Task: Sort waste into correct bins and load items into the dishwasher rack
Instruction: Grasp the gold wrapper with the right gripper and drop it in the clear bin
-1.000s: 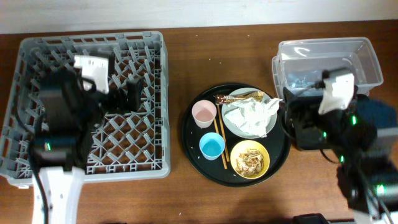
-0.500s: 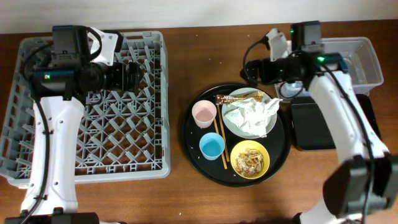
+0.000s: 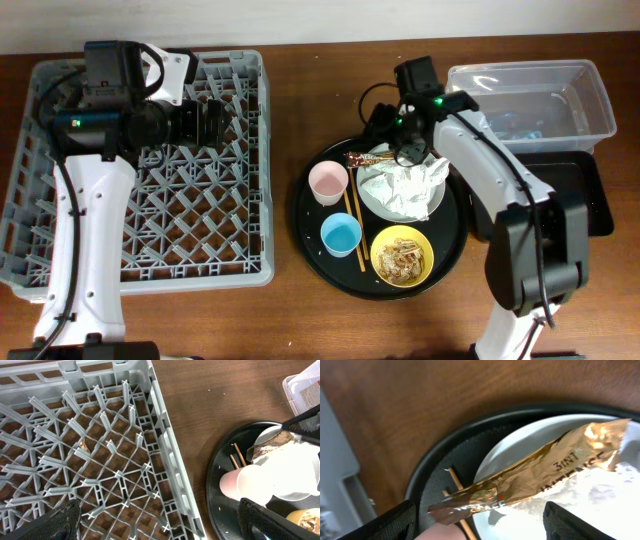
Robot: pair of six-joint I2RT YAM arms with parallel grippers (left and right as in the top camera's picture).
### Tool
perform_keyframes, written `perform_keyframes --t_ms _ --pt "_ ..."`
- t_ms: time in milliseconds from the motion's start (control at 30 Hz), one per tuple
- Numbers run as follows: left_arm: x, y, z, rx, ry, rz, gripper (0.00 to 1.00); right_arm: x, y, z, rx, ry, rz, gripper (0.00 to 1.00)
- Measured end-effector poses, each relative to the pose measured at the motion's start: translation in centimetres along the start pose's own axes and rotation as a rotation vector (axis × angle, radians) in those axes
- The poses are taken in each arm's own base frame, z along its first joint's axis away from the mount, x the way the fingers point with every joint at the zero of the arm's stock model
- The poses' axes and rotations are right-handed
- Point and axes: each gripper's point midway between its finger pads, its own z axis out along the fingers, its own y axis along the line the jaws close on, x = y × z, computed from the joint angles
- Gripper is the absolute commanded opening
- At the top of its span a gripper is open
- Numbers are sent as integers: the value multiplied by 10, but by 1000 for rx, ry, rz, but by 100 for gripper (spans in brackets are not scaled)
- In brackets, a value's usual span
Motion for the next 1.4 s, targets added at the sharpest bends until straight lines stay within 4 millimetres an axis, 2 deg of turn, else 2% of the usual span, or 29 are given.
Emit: perform_keyframes --t_ms 333,367,433,500,567,600,633,667,833,900,967,1000,1067,1100,1133,1167,1233,1300,1333,1367,1400 --pt "0 0 0 0 0 0 99 20 -21 36 88 92 34 81" --pt "0 0 0 0 0 0 99 22 -25 45 101 104 37 73" --pt "0 0 0 0 0 0 99 24 -29 54 115 115 38 64" --pt "0 0 0 0 0 0 99 23 -29 55 113 110 41 60" --pt "0 0 0 0 0 0 99 23 -29 55 113 111 40 52" --pt "0 0 0 0 0 0 99 23 -29 55 115 113 40 45" --pt "0 0 0 0 0 0 99 26 -31 54 124 122 42 28" --pt "0 0 0 0 0 0 99 26 -32 54 127 126 34 4" --pt "0 0 0 0 0 0 99 27 -39 49 141 144 -22 4" --pt "0 0 0 0 0 0 99 27 -40 35 142 150 -66 4" --pt "0 0 0 0 0 0 99 18 -34 9 130 135 -99 4" --pt "0 0 0 0 0 0 99 9 -28 -9 111 108 -111 4" --pt "0 0 0 0 0 0 99 -35 -14 -67 28 -44 -106 4" --pt "0 0 0 0 0 0 99 -58 -14 -90 -4 -126 -90 4" --pt "0 0 0 0 0 0 99 -80 -23 -107 -16 -201 -61 4" --pt "0 0 0 0 0 0 99 -104 -38 -118 -7 -277 -25 4" --pt "0 0 0 0 0 0 99 -145 -69 -125 27 -394 39 4" --pt "0 0 0 0 1 0 99 -180 -107 -119 88 -481 111 4" --pt "0 0 0 0 1 0 99 -191 -116 -114 109 -513 142 4" --pt "0 0 0 0 0 0 99 -202 -124 -110 128 -550 165 25" --pt "0 0 0 0 0 0 99 -208 -133 -101 147 -563 186 69"
